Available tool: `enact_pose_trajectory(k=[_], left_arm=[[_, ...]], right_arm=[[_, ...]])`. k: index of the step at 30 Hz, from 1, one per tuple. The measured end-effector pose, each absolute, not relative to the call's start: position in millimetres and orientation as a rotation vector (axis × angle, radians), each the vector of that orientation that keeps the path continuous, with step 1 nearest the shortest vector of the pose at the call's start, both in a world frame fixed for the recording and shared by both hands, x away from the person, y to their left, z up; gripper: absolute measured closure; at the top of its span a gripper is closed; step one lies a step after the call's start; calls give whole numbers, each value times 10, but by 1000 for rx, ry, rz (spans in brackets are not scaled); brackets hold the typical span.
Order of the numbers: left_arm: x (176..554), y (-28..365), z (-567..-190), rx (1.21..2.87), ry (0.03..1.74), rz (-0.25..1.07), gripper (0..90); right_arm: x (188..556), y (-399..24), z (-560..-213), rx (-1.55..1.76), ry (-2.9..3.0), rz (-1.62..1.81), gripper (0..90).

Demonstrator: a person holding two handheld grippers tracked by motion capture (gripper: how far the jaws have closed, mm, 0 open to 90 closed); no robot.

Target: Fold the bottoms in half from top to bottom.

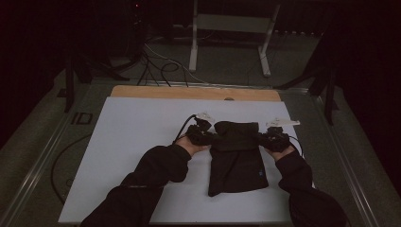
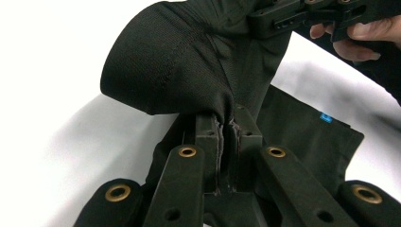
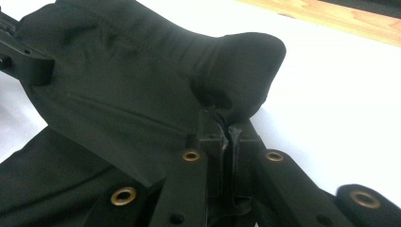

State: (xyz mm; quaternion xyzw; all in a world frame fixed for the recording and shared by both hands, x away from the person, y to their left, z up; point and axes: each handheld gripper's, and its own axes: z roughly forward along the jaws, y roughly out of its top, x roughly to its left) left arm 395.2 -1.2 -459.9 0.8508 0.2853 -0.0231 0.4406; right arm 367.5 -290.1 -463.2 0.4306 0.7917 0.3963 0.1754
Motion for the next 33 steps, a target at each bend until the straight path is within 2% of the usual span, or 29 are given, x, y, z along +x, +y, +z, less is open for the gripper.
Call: enact_pose_trajectory(k=[33], left_arm=[[3675,51,-4649,2125,685,-98,852]], right_arm=[[3272,-2890,-4687,1208,2273,1161,865]])
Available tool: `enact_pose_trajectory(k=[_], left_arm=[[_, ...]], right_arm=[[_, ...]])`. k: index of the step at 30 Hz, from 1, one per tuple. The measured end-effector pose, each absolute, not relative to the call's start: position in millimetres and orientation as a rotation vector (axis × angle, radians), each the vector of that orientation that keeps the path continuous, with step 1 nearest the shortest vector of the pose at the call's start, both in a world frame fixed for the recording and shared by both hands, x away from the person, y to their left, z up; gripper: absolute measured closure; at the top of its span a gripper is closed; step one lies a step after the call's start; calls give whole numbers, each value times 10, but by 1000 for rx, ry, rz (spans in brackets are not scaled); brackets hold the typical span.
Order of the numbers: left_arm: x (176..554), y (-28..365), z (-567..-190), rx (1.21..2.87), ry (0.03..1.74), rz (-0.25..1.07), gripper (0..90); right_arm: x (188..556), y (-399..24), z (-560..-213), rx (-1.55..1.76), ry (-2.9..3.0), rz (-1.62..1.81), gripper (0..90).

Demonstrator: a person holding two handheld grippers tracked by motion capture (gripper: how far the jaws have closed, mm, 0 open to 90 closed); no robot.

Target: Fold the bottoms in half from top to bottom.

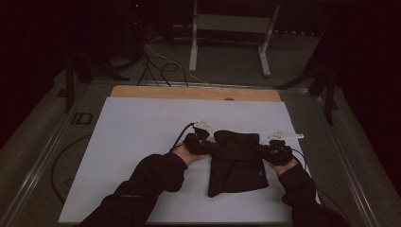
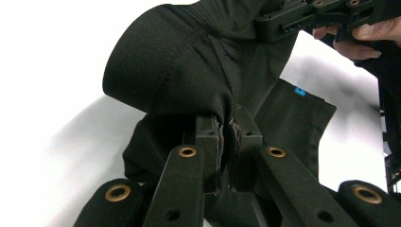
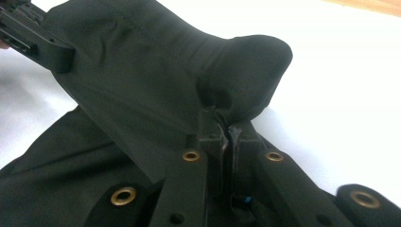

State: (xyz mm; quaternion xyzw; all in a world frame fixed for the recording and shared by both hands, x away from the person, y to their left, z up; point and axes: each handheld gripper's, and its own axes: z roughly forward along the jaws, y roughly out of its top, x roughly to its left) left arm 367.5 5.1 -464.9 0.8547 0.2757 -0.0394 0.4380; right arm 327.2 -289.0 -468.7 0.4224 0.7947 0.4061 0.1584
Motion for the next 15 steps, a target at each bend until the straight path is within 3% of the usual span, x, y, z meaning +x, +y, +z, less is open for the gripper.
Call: enact_pose_trajectory(k=[15], left_arm=[[3473,53,-4690,2142,666,-75,852]], right_arm=[[3101,-2871,-4739,1199,2296,1159,865]])
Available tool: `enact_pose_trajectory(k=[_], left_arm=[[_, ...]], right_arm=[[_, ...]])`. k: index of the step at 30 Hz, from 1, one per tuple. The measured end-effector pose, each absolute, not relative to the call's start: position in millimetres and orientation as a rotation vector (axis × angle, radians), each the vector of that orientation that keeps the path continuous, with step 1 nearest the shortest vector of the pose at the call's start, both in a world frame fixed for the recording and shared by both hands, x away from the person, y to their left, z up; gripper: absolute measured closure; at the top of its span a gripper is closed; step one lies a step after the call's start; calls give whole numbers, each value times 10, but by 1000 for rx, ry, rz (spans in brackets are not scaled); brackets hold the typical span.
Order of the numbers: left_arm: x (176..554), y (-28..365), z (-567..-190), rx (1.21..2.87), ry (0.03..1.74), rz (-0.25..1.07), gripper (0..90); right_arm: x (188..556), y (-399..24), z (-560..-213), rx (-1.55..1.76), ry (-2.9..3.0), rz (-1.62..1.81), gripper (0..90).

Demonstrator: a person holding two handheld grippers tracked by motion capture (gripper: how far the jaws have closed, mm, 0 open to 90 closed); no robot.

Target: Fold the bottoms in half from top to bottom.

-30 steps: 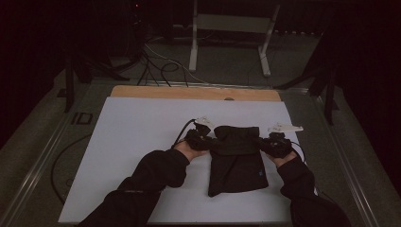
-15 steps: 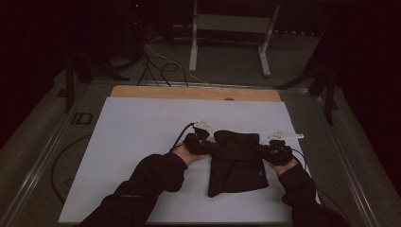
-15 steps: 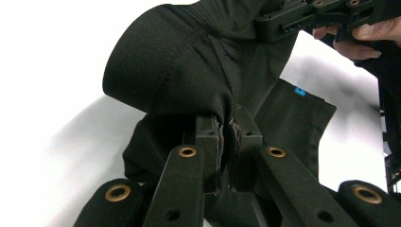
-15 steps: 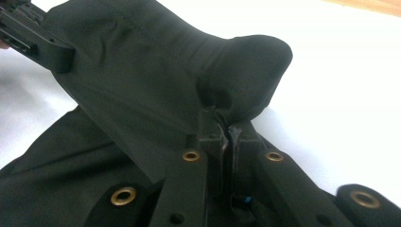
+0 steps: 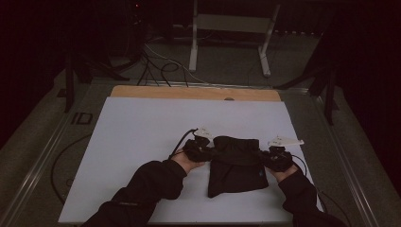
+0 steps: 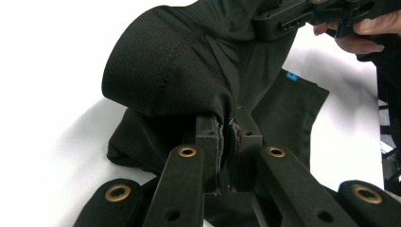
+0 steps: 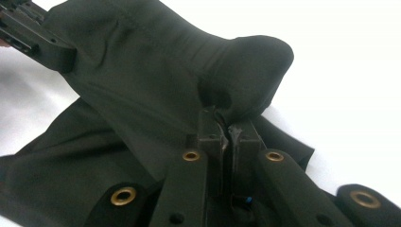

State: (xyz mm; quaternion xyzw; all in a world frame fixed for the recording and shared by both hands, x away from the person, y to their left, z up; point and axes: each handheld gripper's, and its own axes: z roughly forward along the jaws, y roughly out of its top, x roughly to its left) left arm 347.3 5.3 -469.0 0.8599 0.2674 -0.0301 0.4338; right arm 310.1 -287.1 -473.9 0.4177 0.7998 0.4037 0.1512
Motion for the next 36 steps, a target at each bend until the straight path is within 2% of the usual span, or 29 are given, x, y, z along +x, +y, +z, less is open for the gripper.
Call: enact_pose_trajectory(k=[36], left_arm=[[3193,64,-4890,2170,680,-106,851]], right_arm=[[2870,-2900,-4941,1210,2363,1138,863]])
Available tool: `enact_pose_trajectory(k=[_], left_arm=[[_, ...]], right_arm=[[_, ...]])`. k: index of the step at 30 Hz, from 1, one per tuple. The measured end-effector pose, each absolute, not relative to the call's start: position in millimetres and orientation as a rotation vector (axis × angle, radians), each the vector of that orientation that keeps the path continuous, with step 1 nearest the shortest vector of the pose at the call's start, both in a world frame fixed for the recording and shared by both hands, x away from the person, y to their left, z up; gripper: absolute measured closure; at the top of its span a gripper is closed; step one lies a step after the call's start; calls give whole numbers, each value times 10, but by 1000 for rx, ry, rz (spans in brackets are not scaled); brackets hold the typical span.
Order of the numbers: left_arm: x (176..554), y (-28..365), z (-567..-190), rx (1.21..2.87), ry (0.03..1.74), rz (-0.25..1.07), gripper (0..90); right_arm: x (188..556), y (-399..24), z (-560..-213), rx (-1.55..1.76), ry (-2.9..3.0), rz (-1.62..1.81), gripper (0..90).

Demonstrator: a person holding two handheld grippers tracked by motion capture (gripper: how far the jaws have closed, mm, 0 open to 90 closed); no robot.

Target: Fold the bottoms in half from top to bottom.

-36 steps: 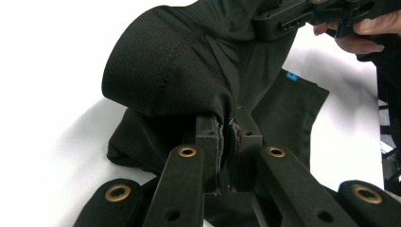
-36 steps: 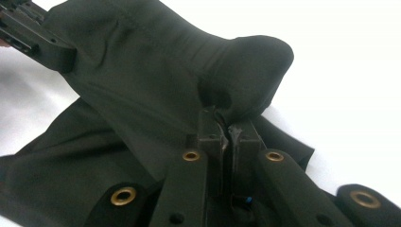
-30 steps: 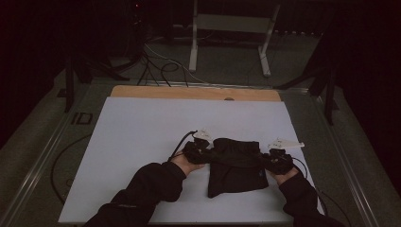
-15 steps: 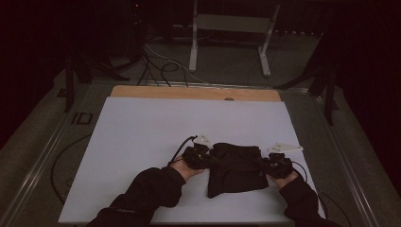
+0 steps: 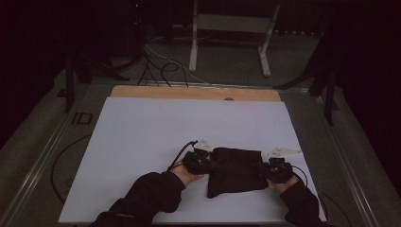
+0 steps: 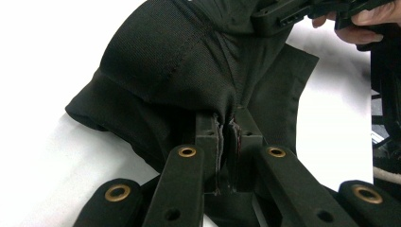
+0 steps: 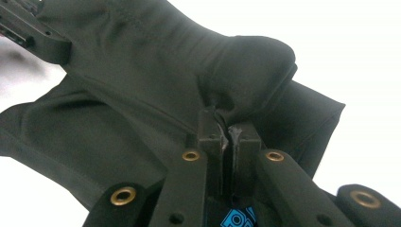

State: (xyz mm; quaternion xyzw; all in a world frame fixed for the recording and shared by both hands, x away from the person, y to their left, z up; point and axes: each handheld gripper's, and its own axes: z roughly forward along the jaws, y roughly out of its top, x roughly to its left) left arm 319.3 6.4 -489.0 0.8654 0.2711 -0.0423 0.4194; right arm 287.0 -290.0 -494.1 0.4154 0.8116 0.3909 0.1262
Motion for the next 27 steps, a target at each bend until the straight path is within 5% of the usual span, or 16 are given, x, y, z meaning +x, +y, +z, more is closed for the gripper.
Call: enact_pose_trajectory(k=[27], left_arm=[[3090,77,-5029,2191,695,-64,850]], right_arm=[[2840,-2878,-5096,1219,2402,1093,860]])
